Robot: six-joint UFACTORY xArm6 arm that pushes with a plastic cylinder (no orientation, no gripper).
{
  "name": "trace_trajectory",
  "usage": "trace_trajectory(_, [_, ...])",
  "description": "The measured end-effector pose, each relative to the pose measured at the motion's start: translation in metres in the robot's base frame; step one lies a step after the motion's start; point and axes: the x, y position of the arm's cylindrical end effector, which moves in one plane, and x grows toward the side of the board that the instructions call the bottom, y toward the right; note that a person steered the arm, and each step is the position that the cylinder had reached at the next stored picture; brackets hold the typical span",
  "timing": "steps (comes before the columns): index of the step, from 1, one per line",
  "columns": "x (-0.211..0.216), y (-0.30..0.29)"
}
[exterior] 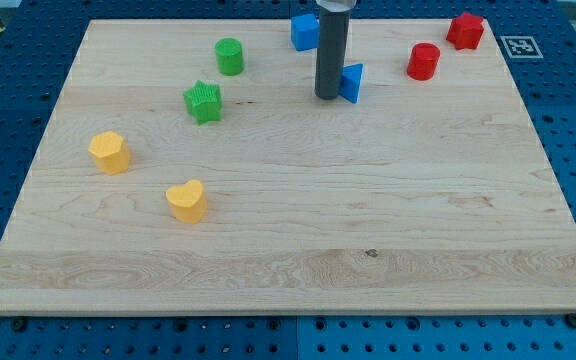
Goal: Push the blue tringle closer to the blue cube
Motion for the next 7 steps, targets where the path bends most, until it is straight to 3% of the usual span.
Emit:
trace_trajectory(3, [-0.008, -0.007])
trace_trajectory(5, [0.062, 0.003])
trace_trajectory(7, [0.066, 0.035])
